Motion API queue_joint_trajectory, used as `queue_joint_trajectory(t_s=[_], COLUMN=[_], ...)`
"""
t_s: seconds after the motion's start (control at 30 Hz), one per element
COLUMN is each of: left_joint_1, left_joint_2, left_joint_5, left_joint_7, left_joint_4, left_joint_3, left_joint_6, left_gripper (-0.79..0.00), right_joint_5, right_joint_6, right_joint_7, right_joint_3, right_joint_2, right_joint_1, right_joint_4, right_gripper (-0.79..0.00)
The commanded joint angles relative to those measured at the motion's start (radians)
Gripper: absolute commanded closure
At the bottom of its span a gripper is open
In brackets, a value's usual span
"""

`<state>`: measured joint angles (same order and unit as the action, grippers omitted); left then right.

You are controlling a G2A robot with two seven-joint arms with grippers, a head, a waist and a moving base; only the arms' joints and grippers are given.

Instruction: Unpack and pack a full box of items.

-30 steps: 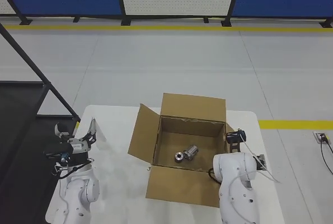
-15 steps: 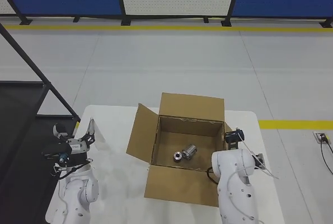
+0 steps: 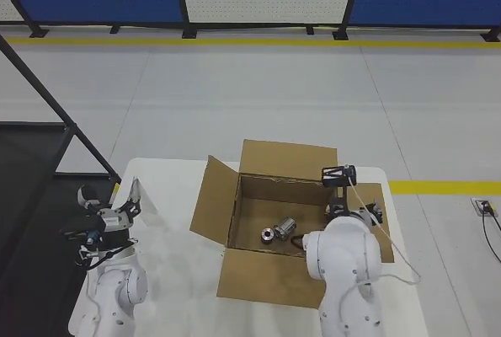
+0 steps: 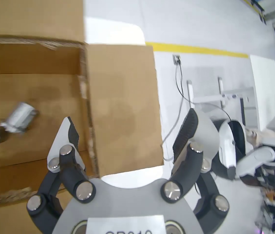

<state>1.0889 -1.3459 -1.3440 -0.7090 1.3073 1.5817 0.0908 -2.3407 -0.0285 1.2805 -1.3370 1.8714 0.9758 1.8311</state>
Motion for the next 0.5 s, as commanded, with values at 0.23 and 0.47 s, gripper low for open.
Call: queue_joint_trajectory(t_s=[0.23,0.47], left_joint_1=[0.013,0.025], left_joint_2=[0.001,0.004], left_joint_5=[0.032,0.049], left_joint_7=[-0.013,-0.016], left_joint_4=[0.005,0.013], left_joint_3=[0.028,0.052], left_joint_6=[0.008,0.002], left_gripper=[-0.785,-0.785], right_joint_5=[0.196,0.368], right_joint_6=[0.204,0.323], right_joint_7=[0.018,0.053], right_joint_3=[0.077,-0.049], right_joint_2=[0.017,0.01], right_joint_1=[-0.156,-0.32], right_joint_4=[-0.298,-0.604], right_gripper=[-0.785,-0.785])
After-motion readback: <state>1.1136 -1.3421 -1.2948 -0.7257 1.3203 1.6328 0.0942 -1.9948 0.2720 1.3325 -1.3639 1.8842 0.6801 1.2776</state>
